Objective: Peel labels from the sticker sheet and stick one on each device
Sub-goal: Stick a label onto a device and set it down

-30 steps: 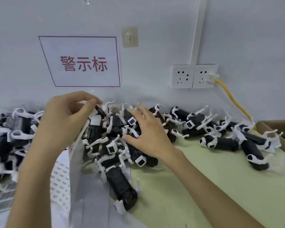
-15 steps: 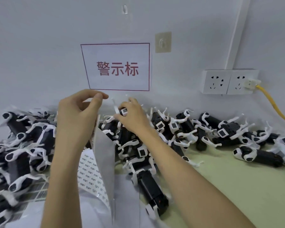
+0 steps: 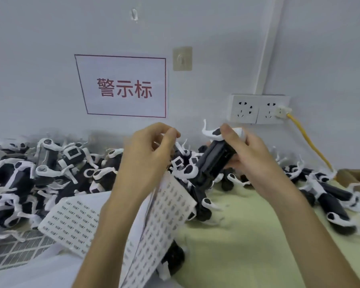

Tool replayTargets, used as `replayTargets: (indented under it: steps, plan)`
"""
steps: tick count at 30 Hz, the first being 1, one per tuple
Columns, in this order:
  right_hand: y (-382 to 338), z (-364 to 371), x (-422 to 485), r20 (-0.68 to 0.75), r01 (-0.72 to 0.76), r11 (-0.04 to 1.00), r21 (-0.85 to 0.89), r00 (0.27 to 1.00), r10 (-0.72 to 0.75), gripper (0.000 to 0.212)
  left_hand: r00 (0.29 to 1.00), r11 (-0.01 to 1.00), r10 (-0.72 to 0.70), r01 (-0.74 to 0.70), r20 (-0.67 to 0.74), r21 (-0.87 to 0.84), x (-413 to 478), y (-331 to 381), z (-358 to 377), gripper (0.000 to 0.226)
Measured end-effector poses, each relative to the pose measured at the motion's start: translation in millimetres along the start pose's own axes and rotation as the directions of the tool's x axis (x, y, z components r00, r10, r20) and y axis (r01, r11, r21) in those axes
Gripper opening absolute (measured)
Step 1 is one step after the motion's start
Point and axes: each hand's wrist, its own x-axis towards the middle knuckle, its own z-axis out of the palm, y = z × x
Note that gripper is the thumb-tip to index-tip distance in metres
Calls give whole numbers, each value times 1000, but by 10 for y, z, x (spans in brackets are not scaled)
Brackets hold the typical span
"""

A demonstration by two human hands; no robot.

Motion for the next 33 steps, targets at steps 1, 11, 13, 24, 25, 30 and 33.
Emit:
replayTargets:
  steps: [1, 11, 13, 24, 25, 30, 33]
  plan:
    - [-22, -38, -67, -6, -22, 1000, -21, 1000, 22, 71, 996, 1000, -10, 10, 84, -1, -26, 44, 50, 26]
    - [-192, -221, -263, -32, -36, 948, -317, 999, 27, 68, 800, 970, -124, 222, 587, -97, -237, 137, 512, 27]
    - [-194, -254, -284, 81, 53, 962, -266, 996, -33, 47, 808, 916, -211, 360, 551, -176, -209, 97, 491, 37]
    - [-167, -293, -313, 214, 276, 941, -195, 948, -234, 83, 721, 615, -32, 560, 693, -554, -151, 95, 398, 49]
    - [-166, -290, -314, 207, 286, 943, -167, 946, -250, 80, 705, 621, -12, 561, 709, -547, -147, 88, 383, 53]
    - [-165, -190, -325, -11, 283, 959, 12, 959, -283, 30, 613, 617, 109, 576, 783, -537, -191, 86, 356, 64]
    - [-180, -114, -336, -78, 256, 967, -13, 963, -256, 22, 633, 567, 68, 611, 771, -552, -216, 129, 396, 58]
